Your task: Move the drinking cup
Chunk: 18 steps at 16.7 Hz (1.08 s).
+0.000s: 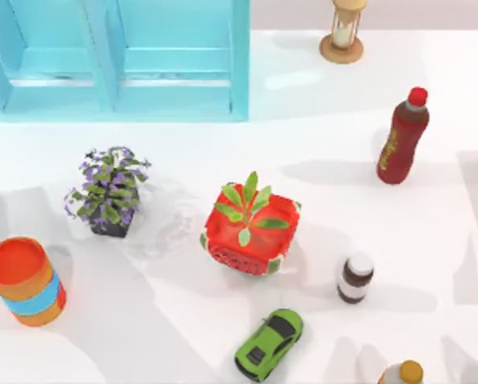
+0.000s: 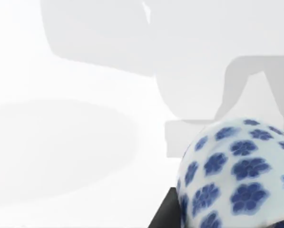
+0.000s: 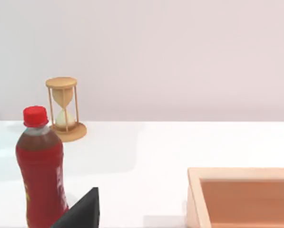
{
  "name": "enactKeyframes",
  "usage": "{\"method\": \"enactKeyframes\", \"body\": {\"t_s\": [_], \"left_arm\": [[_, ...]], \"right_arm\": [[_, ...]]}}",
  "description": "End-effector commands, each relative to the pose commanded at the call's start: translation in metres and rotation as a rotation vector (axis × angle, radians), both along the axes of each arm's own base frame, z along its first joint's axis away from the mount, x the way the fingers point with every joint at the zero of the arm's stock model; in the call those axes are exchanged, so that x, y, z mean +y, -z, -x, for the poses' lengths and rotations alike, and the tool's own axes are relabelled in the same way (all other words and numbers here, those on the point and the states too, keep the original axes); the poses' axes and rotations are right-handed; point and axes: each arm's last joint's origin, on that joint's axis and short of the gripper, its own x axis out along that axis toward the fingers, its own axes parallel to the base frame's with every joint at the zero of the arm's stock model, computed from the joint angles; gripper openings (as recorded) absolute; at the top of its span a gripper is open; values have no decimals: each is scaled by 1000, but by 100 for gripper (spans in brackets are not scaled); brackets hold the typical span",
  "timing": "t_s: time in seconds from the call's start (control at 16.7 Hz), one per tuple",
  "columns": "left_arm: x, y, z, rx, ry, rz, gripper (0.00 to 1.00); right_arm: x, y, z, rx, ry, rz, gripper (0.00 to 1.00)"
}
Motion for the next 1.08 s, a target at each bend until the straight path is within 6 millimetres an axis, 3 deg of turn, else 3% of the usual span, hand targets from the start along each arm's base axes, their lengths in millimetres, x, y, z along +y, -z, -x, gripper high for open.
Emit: {"method": "enactKeyframes", "body": {"t_s": [0.24, 0.42, 0.54, 0.84, 1.08], "left_arm": [[62, -27, 7, -26, -28, -11, 0], [94, -36, 22, -7, -89, -11, 0], [102, -39, 27, 3, -107, -12, 0], [101, -39, 26, 0, -102, -16, 0], [102, -14, 25, 2, -104, -13, 0]], "right_arm": [[0, 0, 0, 0, 0, 0, 100], [0, 0, 0, 0, 0, 0, 100], [0, 0, 0, 0, 0, 0, 100], [0, 0, 0, 0, 0, 0, 100], [0, 0, 0, 0, 0, 0, 100]]}}
